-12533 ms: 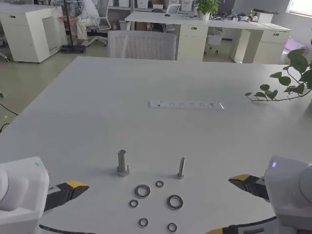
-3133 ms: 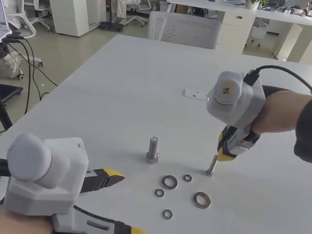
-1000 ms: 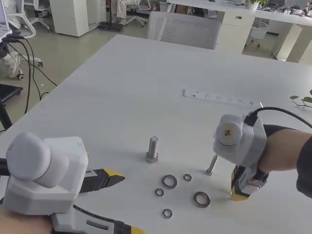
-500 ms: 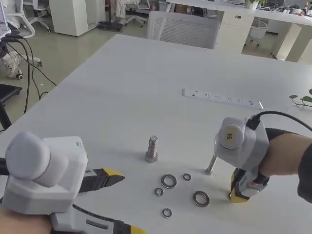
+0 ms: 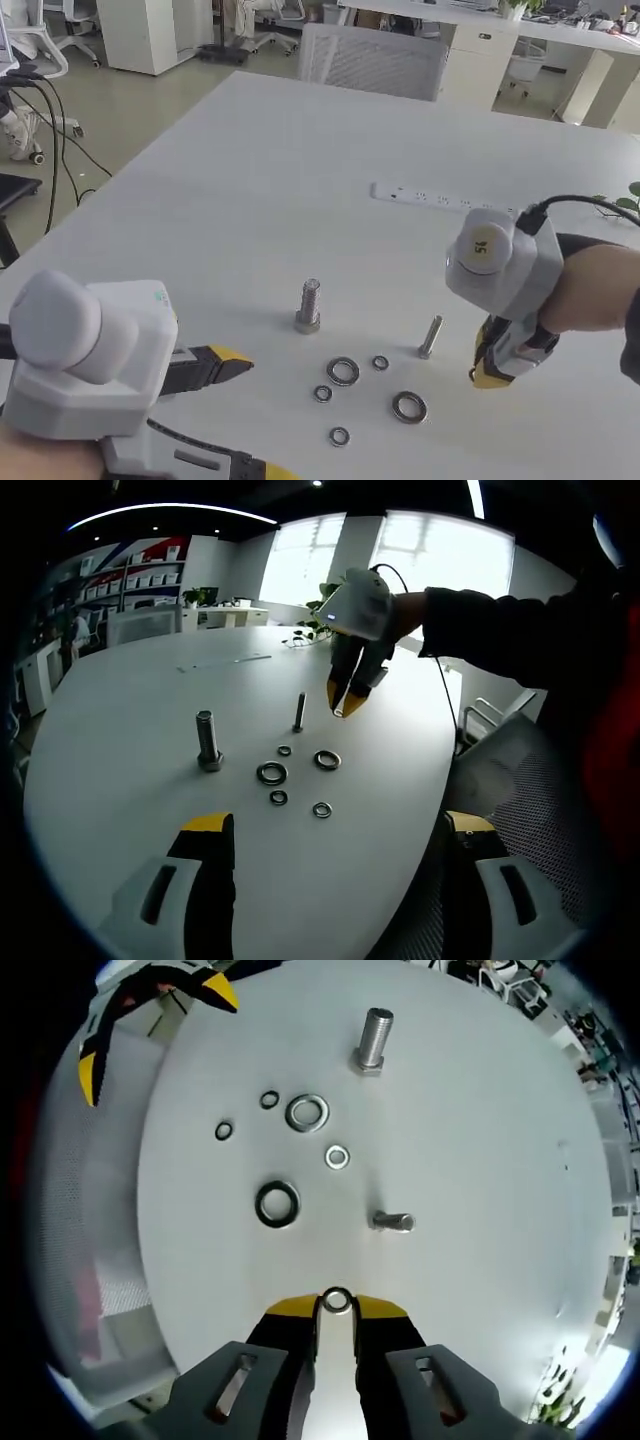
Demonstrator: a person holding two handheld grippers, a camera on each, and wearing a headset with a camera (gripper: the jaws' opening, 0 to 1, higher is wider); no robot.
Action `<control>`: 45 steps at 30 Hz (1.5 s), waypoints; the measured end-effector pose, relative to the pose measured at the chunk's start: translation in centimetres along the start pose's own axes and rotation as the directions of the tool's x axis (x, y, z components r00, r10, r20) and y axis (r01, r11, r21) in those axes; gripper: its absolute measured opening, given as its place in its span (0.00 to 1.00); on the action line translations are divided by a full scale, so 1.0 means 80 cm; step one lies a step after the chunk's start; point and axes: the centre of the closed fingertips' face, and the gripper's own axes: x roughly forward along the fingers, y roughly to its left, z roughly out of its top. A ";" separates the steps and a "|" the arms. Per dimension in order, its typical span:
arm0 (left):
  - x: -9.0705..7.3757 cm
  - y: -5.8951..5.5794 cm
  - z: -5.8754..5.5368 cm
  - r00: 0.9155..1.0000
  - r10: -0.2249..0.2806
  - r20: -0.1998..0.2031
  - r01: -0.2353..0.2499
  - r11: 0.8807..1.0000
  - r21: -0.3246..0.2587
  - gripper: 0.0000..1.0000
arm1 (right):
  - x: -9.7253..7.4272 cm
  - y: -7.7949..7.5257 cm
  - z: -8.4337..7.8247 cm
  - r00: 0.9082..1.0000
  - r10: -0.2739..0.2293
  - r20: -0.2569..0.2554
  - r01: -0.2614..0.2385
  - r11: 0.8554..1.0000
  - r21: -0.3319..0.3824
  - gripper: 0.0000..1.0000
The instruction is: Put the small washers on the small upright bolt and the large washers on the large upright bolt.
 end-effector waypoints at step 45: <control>-0.004 0.009 0.002 1.000 0.018 0.011 -0.018 1.000 -0.020 0.84 | -0.025 -0.037 0.061 0.999 -0.037 0.022 0.039 0.991 -0.125 0.14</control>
